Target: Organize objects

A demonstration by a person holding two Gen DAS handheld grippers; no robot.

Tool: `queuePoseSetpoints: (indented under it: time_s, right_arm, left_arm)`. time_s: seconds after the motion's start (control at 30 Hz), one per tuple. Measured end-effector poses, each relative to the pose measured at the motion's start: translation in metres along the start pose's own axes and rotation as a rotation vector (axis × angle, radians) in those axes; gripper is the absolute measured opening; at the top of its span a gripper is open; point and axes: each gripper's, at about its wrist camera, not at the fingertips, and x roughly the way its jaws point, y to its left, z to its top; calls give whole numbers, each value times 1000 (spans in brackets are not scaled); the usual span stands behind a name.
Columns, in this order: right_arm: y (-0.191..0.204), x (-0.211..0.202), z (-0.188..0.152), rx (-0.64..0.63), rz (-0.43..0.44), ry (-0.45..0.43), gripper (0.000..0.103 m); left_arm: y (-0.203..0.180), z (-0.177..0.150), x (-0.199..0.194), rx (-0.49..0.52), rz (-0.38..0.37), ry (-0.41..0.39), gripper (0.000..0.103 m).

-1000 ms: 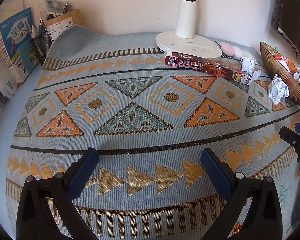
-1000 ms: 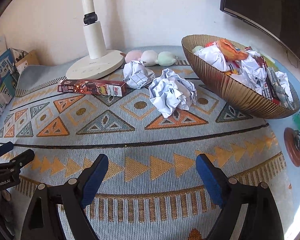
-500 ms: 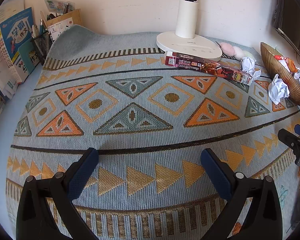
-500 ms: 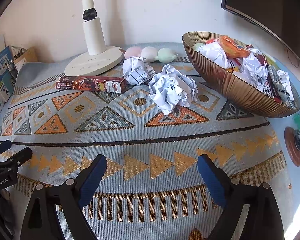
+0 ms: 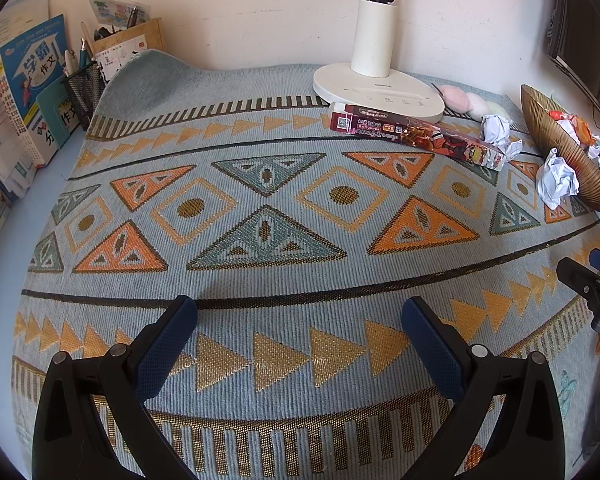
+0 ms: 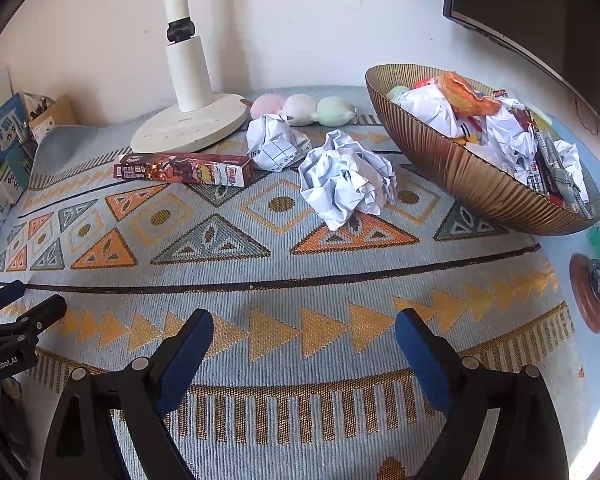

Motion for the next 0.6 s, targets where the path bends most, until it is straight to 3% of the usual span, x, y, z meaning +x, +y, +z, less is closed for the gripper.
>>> queuePoseSetpoints:
  time_s: [0.6]
  right_arm:
    - [-7, -6, -1, 47, 17, -42, 92]
  left_arm:
    - [-3, -3, 0, 3, -1, 1, 103]
